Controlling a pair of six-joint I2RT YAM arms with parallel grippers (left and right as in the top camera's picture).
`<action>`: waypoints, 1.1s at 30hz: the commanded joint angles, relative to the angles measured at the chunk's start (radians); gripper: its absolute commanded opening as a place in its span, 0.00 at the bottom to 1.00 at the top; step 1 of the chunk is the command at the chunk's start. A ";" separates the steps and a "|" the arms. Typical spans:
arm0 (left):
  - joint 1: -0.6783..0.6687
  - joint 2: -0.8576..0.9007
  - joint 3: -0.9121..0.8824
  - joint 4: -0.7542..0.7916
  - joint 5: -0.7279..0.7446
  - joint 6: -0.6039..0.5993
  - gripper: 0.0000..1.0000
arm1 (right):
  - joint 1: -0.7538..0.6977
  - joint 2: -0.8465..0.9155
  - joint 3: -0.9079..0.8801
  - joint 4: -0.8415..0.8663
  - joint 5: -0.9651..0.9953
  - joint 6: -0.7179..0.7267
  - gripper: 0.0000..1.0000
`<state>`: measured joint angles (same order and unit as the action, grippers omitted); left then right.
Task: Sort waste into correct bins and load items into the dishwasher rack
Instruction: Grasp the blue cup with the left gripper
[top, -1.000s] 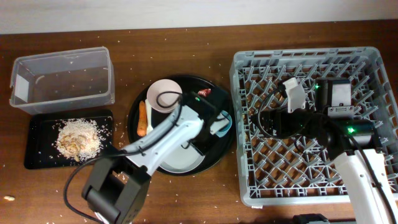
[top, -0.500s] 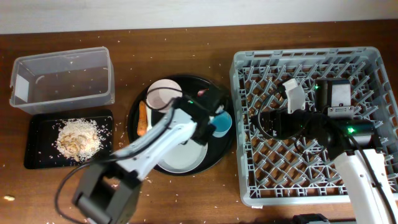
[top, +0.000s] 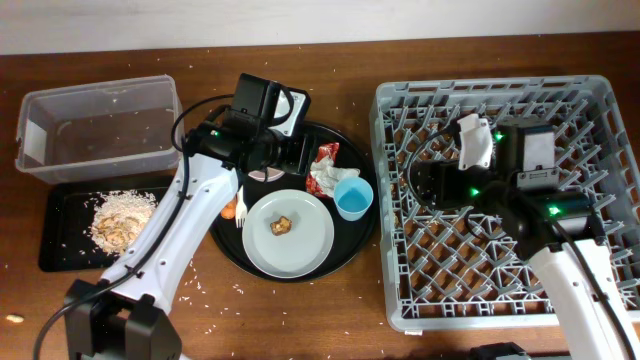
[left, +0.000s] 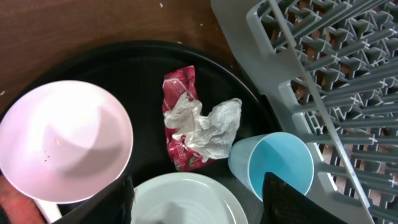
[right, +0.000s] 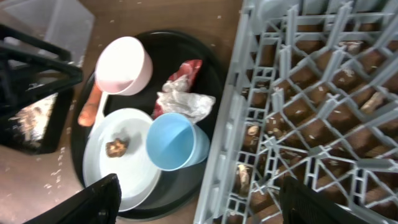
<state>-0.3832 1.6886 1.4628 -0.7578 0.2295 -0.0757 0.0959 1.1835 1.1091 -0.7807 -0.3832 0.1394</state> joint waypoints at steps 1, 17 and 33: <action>-0.030 0.040 0.018 0.018 0.022 0.047 0.64 | 0.008 0.003 0.017 0.002 0.085 0.027 0.81; -0.158 0.219 0.017 0.027 0.018 0.069 0.45 | 0.008 0.003 0.017 -0.032 0.212 0.023 0.87; -0.169 0.268 0.012 0.055 -0.014 0.289 0.33 | 0.008 0.003 0.017 -0.076 0.212 0.023 0.88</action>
<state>-0.5442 1.9236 1.4654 -0.7067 0.2249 0.1265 0.1001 1.1839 1.1091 -0.8539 -0.1829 0.1581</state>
